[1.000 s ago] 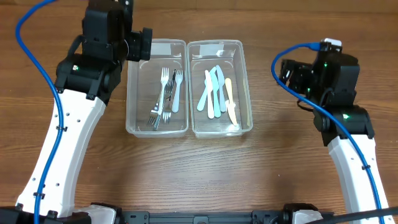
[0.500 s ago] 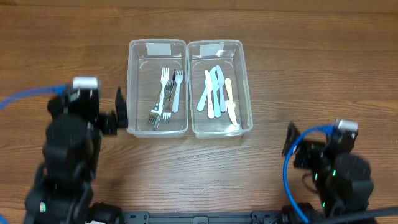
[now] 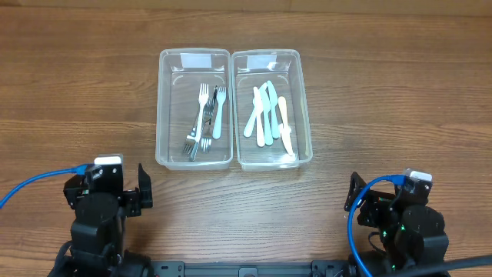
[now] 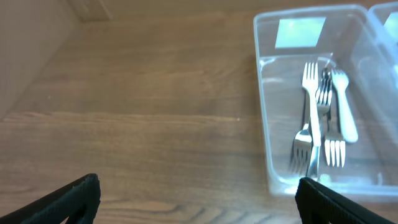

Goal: Pack container

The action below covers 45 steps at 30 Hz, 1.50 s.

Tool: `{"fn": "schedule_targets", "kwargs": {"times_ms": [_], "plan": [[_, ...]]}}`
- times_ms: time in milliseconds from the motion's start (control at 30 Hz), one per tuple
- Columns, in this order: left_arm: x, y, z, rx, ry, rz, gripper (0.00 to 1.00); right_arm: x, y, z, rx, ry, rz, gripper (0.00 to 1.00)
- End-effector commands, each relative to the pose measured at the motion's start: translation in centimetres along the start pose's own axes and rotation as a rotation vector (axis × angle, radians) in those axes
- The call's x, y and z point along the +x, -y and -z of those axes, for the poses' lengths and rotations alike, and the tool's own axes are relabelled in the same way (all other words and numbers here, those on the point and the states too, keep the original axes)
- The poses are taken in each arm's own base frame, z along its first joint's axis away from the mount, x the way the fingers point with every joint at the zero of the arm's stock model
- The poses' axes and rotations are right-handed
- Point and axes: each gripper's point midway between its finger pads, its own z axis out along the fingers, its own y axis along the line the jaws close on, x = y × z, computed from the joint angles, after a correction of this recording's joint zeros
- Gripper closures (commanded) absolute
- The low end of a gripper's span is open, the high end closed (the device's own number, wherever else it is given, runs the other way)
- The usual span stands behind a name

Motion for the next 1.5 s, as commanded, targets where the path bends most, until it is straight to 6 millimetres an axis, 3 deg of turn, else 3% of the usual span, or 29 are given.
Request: {"fn": "schedule_targets", "kwargs": {"times_ms": [0,300,500,600,767,867,933,1067,1467], "plan": [[1.0,-0.3,0.1,-0.016,-0.034,-0.002,0.0,-0.1,0.0,0.0,0.003,0.01,-0.003,0.0],[1.7,-0.4,0.1,-0.018,-0.062,-0.014,0.0,-0.1,0.6,0.3,0.025,0.021,-0.019,0.0],[1.7,-0.4,0.1,-0.018,-0.062,-0.014,0.0,-0.4,-0.3,3.2,-0.099,0.204,-0.036,0.0],[1.7,-0.4,0.1,-0.018,-0.062,-0.014,0.0,-1.3,-0.6,1.3,-0.108,0.272,-0.047,0.0],[1.7,-0.4,0.1,-0.018,-0.062,-0.014,0.0,-4.6,-1.5,-2.4,-0.166,0.547,-0.042,0.0],[1.7,-0.4,0.1,-0.018,-0.062,-0.014,0.0,-5.0,-1.4,-3.7,-0.185,0.668,-0.052,0.0],[1.7,-0.4,0.1,-0.018,-0.062,-0.014,0.0,-4.3,-1.2,-4.6,-0.174,0.685,-0.02,0.0],[1.7,-0.4,0.1,-0.018,-0.062,-0.014,0.0,-0.6,-0.2,-7.7,-0.114,0.532,0.038,0.0],[1.7,-0.4,0.1,-0.018,-0.062,-0.014,0.0,-0.6,-0.5,-7.6,-0.118,0.536,0.081,0.0]]}}
